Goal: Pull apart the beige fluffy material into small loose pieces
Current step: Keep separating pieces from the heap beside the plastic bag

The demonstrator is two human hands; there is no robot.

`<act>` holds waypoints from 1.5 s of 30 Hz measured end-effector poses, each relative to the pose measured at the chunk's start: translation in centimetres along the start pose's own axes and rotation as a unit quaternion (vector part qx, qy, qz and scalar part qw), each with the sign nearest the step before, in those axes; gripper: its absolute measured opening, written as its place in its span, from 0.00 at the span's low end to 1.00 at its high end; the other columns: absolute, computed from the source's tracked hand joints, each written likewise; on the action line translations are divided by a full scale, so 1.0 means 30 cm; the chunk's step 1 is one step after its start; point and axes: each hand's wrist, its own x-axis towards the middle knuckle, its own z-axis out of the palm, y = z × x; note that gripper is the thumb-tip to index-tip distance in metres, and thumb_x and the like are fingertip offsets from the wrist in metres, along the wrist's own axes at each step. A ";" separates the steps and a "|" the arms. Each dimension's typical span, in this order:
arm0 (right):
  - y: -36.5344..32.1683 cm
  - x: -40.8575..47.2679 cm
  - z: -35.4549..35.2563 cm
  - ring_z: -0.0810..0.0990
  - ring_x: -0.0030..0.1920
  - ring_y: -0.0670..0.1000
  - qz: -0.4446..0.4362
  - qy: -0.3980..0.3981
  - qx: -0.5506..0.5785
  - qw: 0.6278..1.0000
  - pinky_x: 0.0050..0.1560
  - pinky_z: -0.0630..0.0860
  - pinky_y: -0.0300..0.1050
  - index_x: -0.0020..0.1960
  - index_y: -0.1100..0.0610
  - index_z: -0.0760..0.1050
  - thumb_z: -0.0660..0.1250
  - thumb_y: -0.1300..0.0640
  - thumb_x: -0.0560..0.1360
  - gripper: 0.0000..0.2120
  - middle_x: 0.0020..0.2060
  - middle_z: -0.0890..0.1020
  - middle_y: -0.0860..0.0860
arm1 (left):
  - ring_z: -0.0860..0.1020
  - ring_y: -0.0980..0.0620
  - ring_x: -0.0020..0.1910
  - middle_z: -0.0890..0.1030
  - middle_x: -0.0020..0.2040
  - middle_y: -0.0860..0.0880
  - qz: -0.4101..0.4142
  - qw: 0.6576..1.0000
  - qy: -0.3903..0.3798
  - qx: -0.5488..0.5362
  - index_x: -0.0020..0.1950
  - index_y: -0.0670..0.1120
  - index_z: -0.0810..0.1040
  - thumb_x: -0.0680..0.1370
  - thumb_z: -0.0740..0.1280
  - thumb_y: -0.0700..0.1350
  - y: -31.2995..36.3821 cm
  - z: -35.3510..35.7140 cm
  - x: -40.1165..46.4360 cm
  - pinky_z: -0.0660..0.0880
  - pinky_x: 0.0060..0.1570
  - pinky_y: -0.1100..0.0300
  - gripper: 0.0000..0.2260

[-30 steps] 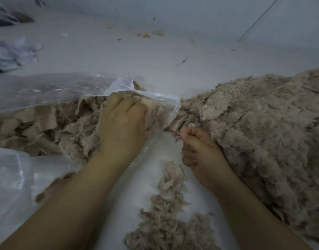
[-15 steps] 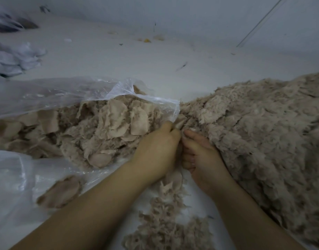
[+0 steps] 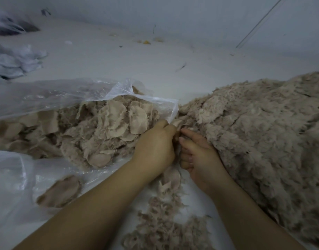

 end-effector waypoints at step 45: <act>-0.008 0.004 0.006 0.55 0.19 0.43 0.000 0.059 0.035 0.998 0.18 0.55 0.34 0.35 0.56 0.67 0.59 0.60 0.81 0.15 0.21 0.61 0.46 | 0.74 0.46 0.32 0.79 0.36 0.33 -0.145 0.856 0.072 -0.492 0.43 0.43 0.84 0.79 0.67 0.38 -0.044 -0.018 -0.054 0.71 0.34 0.53 0.08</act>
